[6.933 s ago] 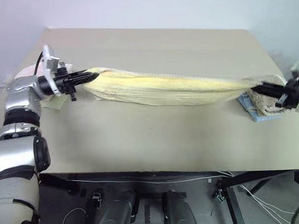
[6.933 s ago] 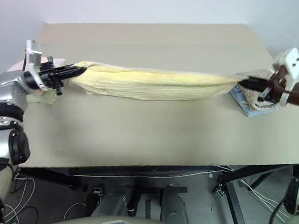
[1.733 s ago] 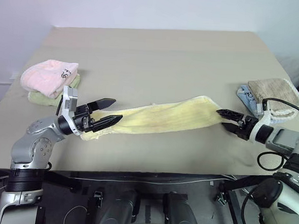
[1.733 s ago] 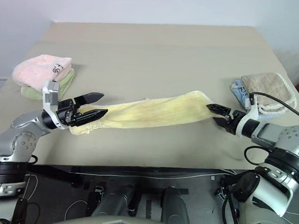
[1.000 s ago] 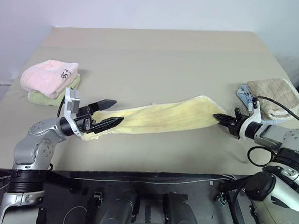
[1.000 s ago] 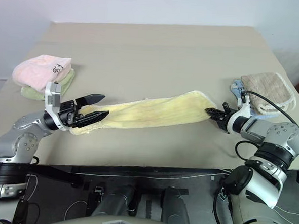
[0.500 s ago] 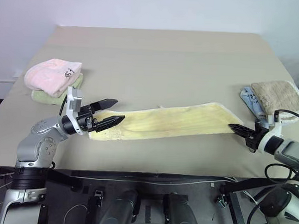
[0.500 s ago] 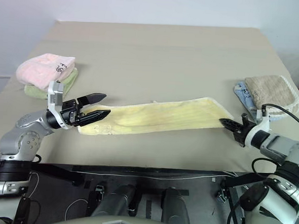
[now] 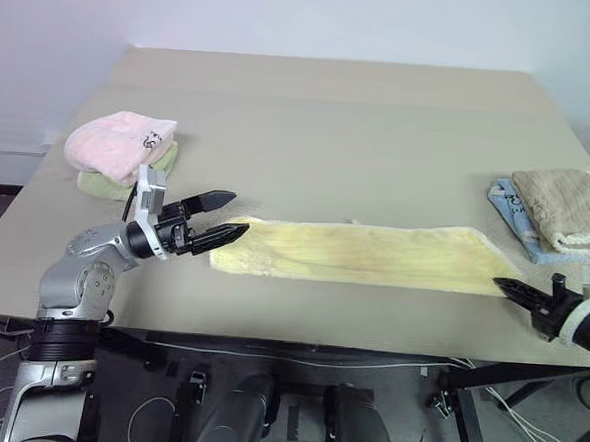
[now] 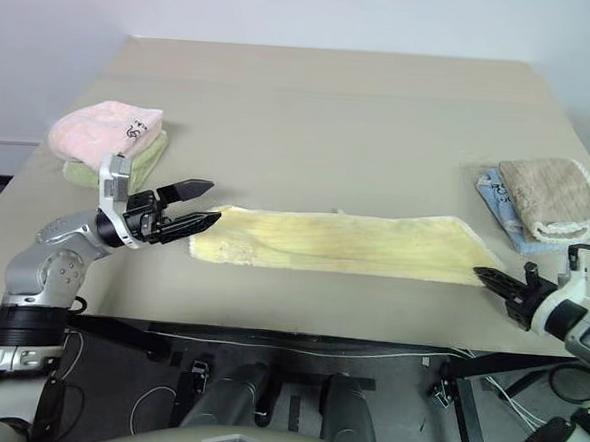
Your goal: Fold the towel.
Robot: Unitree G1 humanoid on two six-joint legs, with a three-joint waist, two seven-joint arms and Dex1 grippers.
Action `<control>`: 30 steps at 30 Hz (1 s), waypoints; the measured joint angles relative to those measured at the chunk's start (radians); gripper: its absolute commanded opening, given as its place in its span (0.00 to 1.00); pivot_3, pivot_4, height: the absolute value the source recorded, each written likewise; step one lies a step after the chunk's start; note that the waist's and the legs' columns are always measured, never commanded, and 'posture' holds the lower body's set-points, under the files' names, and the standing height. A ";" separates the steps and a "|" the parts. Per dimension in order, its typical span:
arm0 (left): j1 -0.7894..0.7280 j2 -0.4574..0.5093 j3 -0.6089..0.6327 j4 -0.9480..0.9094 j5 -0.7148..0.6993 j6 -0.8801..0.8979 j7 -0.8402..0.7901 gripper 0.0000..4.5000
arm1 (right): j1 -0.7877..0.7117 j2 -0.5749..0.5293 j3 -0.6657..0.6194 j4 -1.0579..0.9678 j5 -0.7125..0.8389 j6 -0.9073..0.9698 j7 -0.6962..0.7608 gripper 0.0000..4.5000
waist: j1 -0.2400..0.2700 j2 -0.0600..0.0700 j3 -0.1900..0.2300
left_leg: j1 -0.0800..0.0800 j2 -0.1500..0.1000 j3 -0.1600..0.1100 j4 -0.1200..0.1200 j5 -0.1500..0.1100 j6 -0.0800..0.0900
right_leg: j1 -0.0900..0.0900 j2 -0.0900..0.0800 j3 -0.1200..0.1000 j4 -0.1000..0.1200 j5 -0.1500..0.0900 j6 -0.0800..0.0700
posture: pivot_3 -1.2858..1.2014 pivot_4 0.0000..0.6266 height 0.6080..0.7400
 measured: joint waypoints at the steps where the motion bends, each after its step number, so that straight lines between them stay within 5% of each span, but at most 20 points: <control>1: -0.001 -0.001 -0.004 0.000 0.003 -0.001 -0.002 1.00 | 0.012 -0.014 0.025 -0.040 0.001 -0.023 0.022 0.01 | -0.005 0.001 0.000 | 0.000 0.000 0.000 0.000 0.000 0.000 | 0.000 0.000 0.000 0.000 0.000 0.000 | 0.52 0.24 1.00; 21: 0.007 -0.009 -0.012 0.008 0.014 -0.024 0.011 1.00 | -0.148 -0.071 0.487 -0.563 0.157 -0.083 0.142 0.01 | -0.017 0.001 0.000 | -0.002 0.000 0.000 -0.001 0.000 0.000 | -0.003 0.000 0.000 -0.001 0.000 0.000 | 0.52 0.24 1.00; 30: 0.015 -0.006 -0.012 0.007 0.018 -0.038 0.013 1.00 | -0.122 -0.024 0.814 -0.596 -0.009 -0.296 0.144 0.01 | -0.020 0.001 0.000 | -0.002 0.000 0.000 -0.001 0.000 0.000 | -0.004 0.000 0.000 0.000 0.000 0.000 | 0.52 0.24 1.00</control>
